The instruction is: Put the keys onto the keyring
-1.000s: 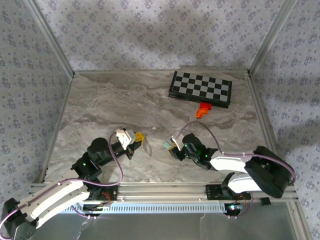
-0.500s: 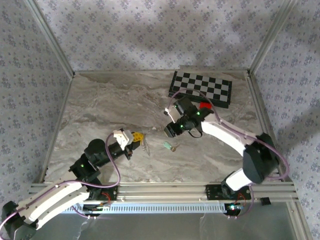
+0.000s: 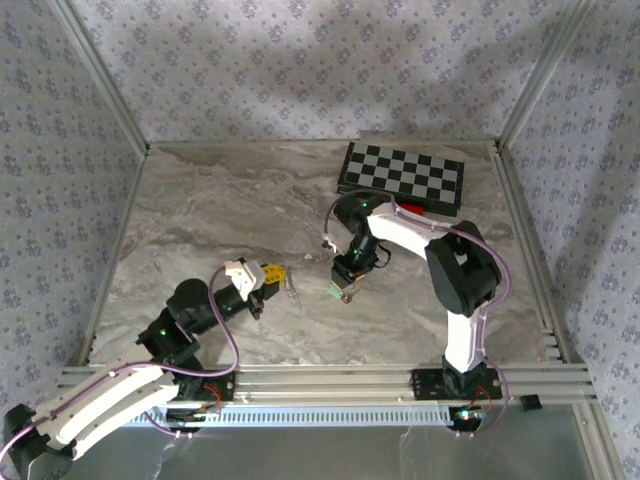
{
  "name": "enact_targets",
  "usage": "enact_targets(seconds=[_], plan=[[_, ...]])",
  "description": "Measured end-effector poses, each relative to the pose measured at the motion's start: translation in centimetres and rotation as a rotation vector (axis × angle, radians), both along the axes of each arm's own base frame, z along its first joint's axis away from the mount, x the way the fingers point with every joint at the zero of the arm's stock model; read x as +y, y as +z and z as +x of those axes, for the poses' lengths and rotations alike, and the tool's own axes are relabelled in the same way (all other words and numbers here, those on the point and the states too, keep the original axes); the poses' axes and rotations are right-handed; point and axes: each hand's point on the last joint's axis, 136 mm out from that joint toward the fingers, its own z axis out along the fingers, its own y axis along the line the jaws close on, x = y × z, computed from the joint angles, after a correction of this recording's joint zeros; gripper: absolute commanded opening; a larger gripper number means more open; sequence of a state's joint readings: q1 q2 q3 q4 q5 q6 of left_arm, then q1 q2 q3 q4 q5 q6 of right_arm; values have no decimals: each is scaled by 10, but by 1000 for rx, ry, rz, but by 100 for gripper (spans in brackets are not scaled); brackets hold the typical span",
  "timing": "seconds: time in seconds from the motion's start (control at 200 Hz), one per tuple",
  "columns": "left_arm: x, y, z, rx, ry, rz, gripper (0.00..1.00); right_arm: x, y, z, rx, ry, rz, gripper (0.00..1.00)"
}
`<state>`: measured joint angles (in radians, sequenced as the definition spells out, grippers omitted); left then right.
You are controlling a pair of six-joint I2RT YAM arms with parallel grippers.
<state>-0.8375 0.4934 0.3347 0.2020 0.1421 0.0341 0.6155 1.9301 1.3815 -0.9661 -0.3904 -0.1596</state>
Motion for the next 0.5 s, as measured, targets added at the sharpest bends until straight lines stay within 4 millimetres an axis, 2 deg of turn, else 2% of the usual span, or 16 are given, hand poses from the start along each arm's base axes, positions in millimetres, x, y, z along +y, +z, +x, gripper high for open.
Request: enact_targets(seconds=[0.355, 0.5], plan=[[0, -3, 0, 2, 0, 6, 0, 8, -19, -2, 33, 67, -51, 36], [0, -6, 0, 6, 0, 10, 0, 7, -22, -8, 41, 91, -72, 34]])
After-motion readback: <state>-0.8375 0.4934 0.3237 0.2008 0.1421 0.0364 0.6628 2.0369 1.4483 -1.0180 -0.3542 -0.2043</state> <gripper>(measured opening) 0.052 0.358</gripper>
